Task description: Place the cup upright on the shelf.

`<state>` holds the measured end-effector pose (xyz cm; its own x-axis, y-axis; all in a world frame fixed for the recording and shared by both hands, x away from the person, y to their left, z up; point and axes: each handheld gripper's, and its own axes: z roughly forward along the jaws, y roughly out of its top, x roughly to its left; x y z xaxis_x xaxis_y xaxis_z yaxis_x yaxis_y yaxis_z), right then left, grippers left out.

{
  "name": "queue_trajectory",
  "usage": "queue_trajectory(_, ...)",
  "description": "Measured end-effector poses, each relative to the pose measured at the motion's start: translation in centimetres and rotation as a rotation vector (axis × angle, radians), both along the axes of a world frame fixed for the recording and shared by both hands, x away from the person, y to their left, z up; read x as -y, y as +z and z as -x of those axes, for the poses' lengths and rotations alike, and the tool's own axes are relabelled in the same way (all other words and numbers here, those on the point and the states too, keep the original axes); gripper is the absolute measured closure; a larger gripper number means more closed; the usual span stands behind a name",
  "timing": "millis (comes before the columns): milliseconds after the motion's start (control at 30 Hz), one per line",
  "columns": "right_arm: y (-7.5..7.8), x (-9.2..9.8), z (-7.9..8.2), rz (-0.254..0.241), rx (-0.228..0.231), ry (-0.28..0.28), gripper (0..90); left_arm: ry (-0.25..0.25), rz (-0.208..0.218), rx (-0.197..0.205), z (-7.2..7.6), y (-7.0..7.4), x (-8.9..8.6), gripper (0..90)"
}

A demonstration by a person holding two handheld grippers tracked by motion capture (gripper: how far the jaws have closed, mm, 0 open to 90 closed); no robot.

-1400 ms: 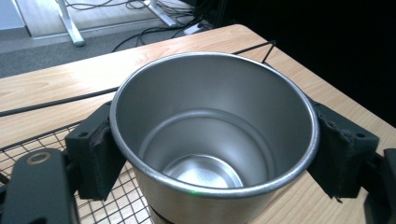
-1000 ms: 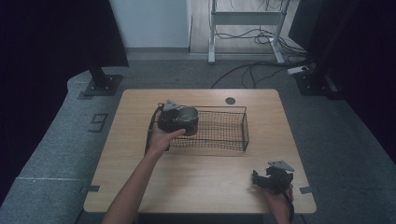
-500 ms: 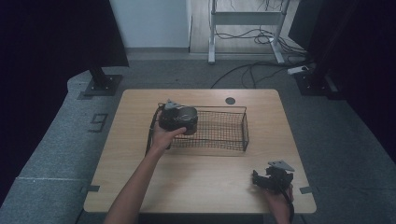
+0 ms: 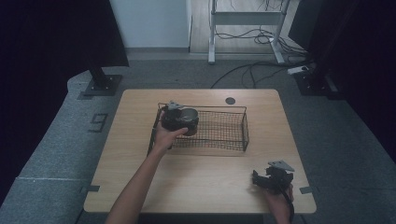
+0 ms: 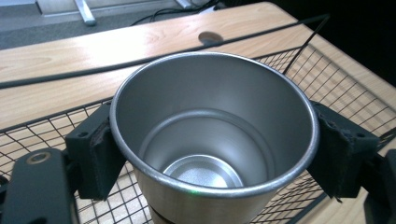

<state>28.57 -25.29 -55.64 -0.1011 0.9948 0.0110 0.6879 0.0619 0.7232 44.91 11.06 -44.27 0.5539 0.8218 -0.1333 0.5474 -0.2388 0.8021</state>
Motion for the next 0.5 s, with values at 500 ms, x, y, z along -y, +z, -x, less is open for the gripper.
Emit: queue_trajectory(500, 0.0, 0.0, 0.0, 0.000, 0.000, 0.000, 3.4, 0.020, -0.031, -0.045, -1.0, -2.1, 0.3, 16.3)
